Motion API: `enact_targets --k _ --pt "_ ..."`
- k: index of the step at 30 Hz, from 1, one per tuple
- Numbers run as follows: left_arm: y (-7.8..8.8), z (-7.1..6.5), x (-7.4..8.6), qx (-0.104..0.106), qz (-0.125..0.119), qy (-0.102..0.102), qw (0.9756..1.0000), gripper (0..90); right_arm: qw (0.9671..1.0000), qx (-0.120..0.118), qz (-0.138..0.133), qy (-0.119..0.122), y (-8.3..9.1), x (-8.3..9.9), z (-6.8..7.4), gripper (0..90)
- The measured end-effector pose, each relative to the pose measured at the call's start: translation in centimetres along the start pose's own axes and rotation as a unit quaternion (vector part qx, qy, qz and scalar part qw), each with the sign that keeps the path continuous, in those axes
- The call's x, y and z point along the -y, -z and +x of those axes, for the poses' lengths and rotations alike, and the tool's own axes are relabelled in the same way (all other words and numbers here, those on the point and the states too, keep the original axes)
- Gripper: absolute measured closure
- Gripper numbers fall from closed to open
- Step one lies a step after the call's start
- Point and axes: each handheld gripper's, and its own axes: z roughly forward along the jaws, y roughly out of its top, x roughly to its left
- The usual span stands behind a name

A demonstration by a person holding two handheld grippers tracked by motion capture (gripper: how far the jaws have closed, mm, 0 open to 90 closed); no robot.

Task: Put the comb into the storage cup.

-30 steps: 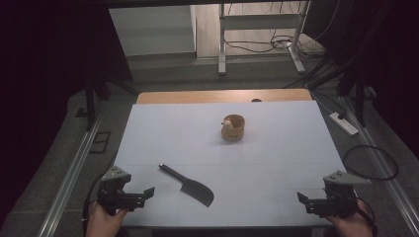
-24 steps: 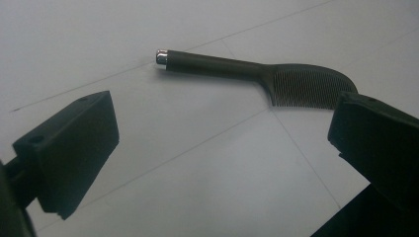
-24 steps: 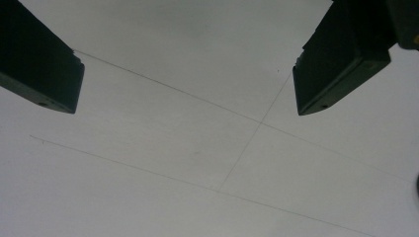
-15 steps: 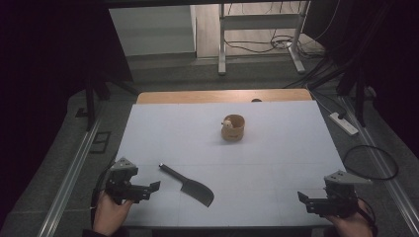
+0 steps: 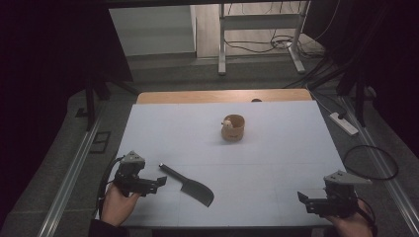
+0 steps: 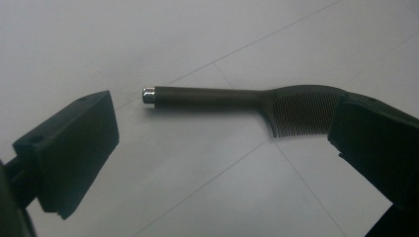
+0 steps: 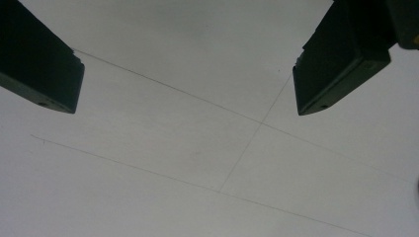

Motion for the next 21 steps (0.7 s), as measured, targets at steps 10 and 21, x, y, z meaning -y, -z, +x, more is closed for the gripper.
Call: enact_targets --k 10,21 --pt "-1.2 0.1 -1.3 0.006 0.004 -0.001 1.0000 0.0 1.0000 0.001 -0.001 0.000 0.0 0.0 0.0 0.0" --pt "-2.5 0.2 -2.9 0.007 0.015 -0.007 0.9998 0.0 1.0000 0.000 0.000 0.001 0.0 0.0 0.0 0.0"
